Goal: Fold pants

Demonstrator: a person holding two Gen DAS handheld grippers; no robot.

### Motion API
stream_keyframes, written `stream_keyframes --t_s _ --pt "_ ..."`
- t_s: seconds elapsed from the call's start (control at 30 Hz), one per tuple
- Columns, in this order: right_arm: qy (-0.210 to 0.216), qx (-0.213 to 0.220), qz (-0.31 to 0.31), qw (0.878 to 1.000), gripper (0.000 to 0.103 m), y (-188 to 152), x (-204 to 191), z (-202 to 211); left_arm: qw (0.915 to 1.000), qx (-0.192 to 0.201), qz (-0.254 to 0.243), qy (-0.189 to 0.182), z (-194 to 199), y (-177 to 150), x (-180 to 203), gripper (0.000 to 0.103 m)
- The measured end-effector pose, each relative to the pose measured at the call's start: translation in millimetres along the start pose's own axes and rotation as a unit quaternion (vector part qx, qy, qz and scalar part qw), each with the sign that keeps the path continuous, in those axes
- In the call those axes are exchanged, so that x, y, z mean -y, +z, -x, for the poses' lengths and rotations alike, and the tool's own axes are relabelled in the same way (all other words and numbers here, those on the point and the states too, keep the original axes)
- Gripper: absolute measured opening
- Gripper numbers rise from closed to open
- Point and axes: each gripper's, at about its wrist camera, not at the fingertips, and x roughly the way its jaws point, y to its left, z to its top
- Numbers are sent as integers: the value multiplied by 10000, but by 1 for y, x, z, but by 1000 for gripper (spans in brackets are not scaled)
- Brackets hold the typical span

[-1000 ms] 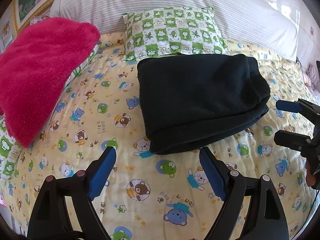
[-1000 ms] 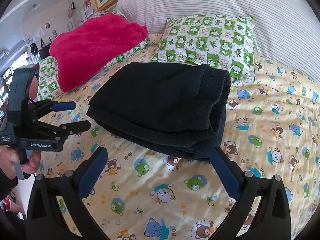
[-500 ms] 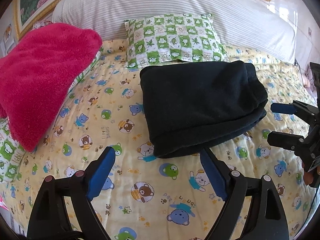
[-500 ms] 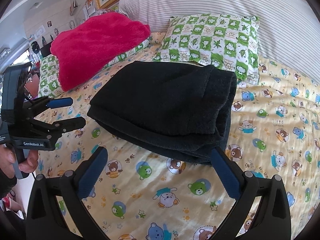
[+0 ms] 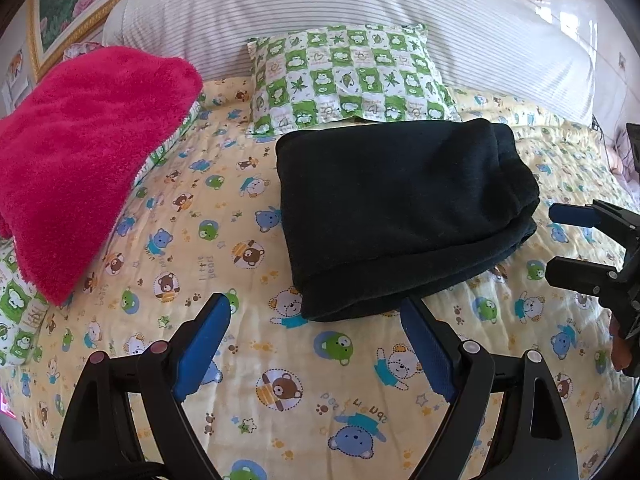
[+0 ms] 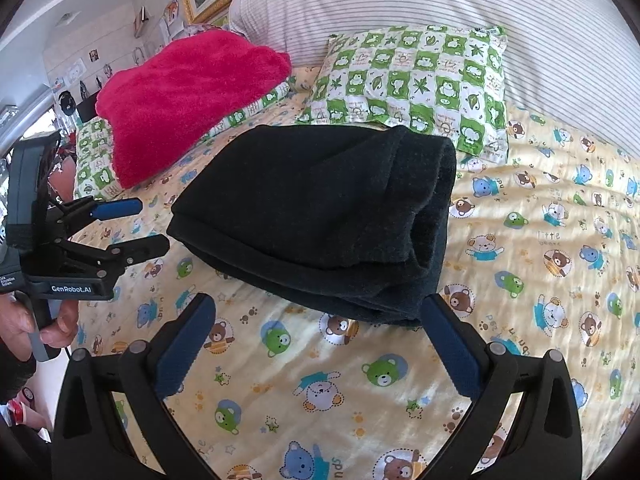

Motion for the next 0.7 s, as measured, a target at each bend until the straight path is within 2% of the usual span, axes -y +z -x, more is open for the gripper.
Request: stream_keyframes --t_s 0.7 --pt "24 -16 34 10000 102 8 2 -5 10000 18 -19 2 -10 10 0 88"
